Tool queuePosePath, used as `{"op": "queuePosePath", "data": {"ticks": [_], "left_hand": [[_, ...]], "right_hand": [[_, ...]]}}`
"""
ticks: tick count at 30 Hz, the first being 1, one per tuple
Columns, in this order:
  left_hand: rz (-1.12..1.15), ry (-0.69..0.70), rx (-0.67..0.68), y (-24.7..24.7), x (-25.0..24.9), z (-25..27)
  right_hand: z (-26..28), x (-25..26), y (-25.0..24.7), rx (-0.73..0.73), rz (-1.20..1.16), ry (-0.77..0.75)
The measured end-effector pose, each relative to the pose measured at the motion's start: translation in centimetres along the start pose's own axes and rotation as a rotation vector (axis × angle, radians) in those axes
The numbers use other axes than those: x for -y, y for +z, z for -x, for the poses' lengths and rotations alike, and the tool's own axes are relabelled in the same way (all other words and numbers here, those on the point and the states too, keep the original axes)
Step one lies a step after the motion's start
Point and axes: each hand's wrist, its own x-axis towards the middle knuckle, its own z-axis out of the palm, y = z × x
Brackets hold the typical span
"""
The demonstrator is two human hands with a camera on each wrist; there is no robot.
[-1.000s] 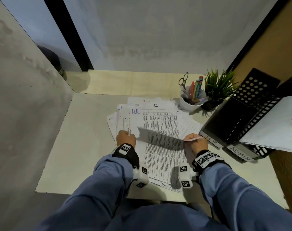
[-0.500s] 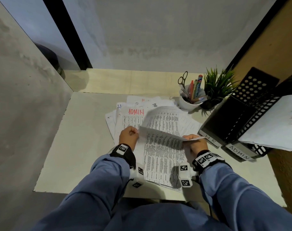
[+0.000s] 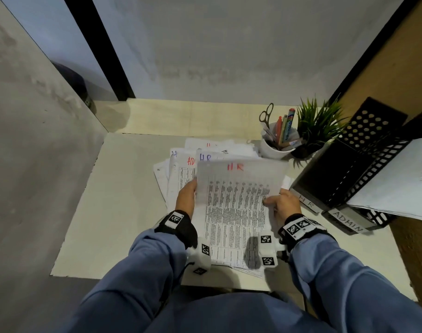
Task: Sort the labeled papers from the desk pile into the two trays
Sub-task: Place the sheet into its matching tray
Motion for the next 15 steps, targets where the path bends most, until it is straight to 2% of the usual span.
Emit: {"op": "queuePosePath", "data": {"ticks": [2, 6, 12, 13, 15], "left_hand": [[0.071, 0.002, 0.078, 0.6, -0.6, 0.5], [0.04, 0.18, 0.085, 1.7, -2.7, 2.0], [0.126, 0.482, -0.026, 1.5, -6.4, 3.3], [0.086, 0.516, -0.033, 1.5, -6.7, 3.5], [0.011, 0.47, -0.024, 1.2, -5.6, 3.5]], "right_hand": [[1.2, 0.8, 0.8, 0.069, -0.079, -0.029], [3.3, 3.7, 2.1, 0.154, -0.086, -0.121], [4.6, 6.7, 2.6, 0.077, -0.014, -0.537], [5.0, 6.9, 2.6, 0.07, -0.009, -0.574], [5.2, 5.9, 2.6, 0.047, 0.023, -0.558]]}}
